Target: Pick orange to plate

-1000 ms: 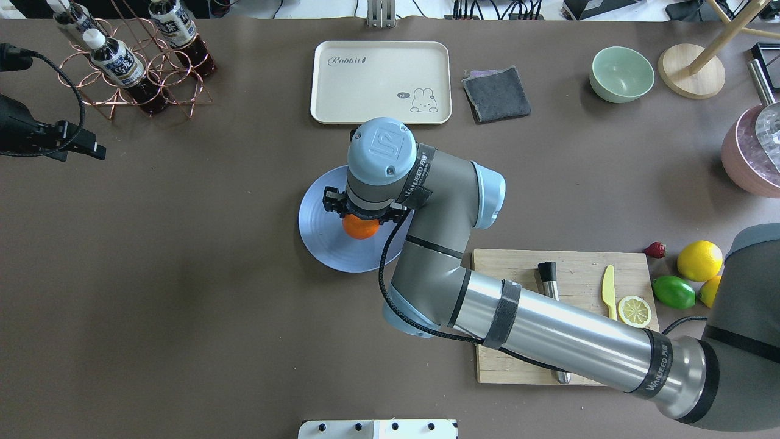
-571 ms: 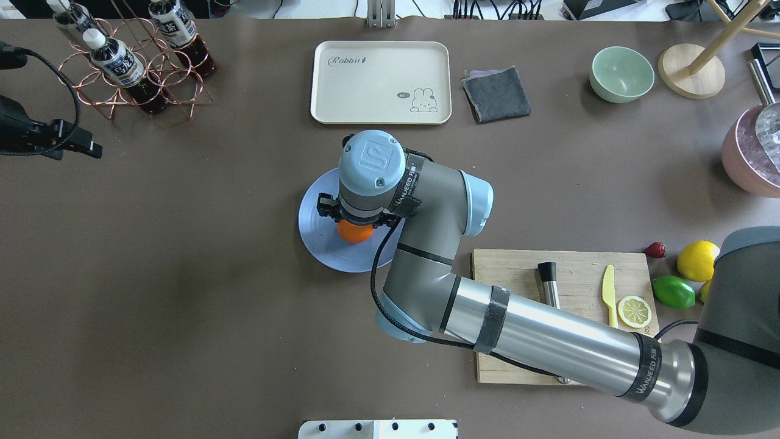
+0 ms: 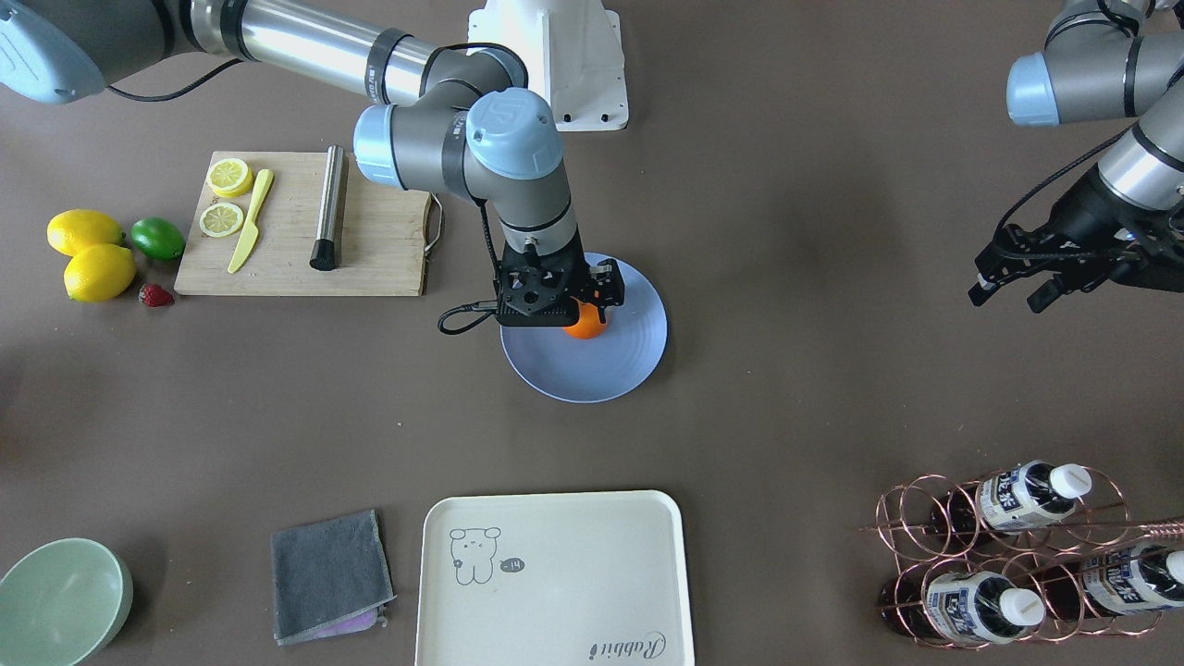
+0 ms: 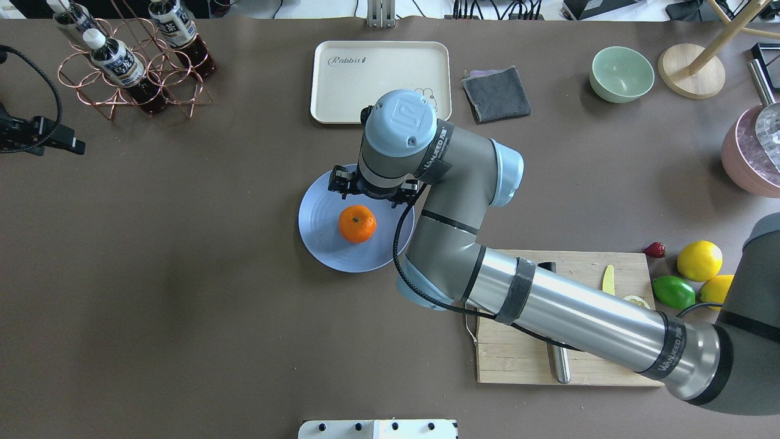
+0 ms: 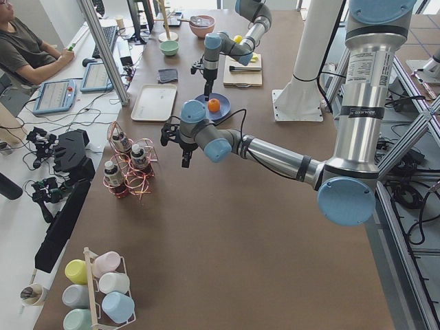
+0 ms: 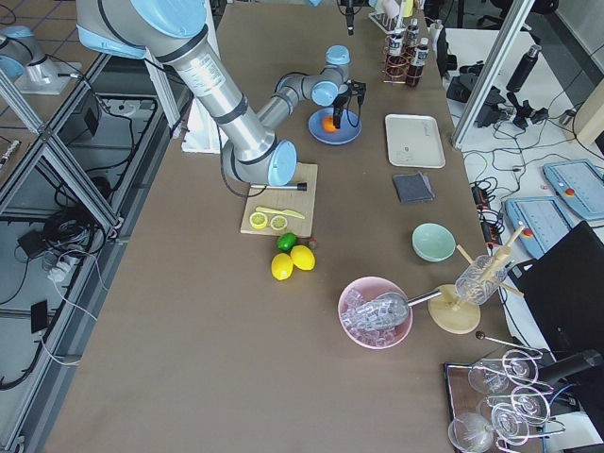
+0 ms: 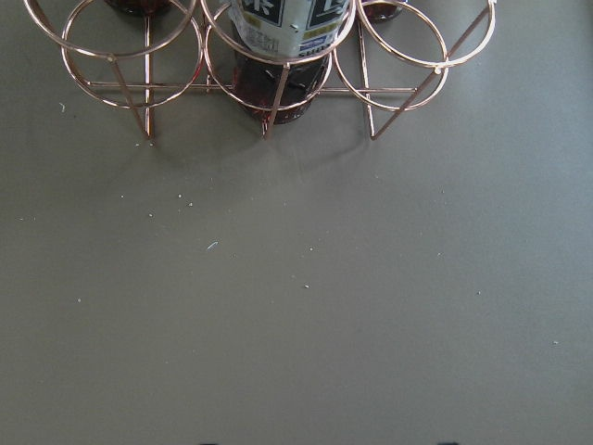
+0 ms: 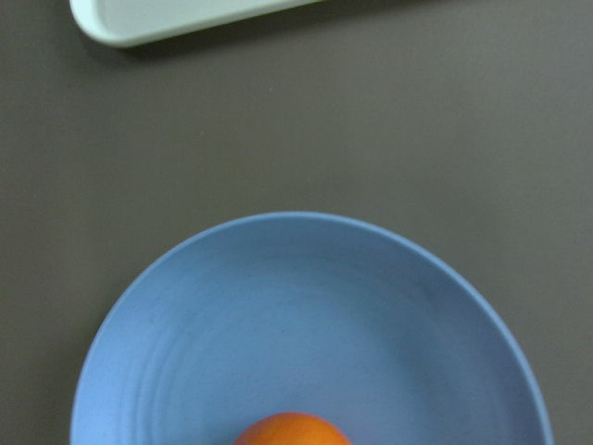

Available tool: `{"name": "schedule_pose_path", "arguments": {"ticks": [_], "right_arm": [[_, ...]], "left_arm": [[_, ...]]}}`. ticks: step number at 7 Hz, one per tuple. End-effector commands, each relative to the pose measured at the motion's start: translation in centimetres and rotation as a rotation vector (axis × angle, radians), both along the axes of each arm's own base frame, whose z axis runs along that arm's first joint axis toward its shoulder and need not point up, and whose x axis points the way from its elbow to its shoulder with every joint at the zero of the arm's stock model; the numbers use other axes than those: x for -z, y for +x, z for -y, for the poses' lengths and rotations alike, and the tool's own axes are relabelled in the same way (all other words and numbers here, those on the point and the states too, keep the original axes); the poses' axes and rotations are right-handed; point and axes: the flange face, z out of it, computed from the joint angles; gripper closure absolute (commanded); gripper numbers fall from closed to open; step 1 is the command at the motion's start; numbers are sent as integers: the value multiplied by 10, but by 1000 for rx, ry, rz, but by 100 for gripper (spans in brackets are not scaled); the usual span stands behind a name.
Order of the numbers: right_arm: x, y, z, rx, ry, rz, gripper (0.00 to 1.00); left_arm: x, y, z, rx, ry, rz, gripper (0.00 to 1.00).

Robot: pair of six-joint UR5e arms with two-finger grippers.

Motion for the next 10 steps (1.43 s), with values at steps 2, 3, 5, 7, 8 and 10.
{"name": "schedule_pose_path", "arguments": {"ticks": [2,3,5,7,8,10], "right_arm": [[-99,193,73,178,129,-66,0],[-158,264,86,253,211,-75,0],[-283,460,92,297,323,-81,0],[-387,565,45,319,351,-138,0],[-414,576,21,322,319,-149,0],[-465,590,-15,332,238,-223,0]], "left_arm": [[-94,-119,-10,-24,0,28,9],[-115,-157,-17,-26,-20,20,3],[-208,-211,-51,-71,-94,74,3],[-224,-239,-63,-2,-131,86,3],[-223,-241,-62,5,-128,95,3],[-222,-239,-68,1,-126,92,3]]}}
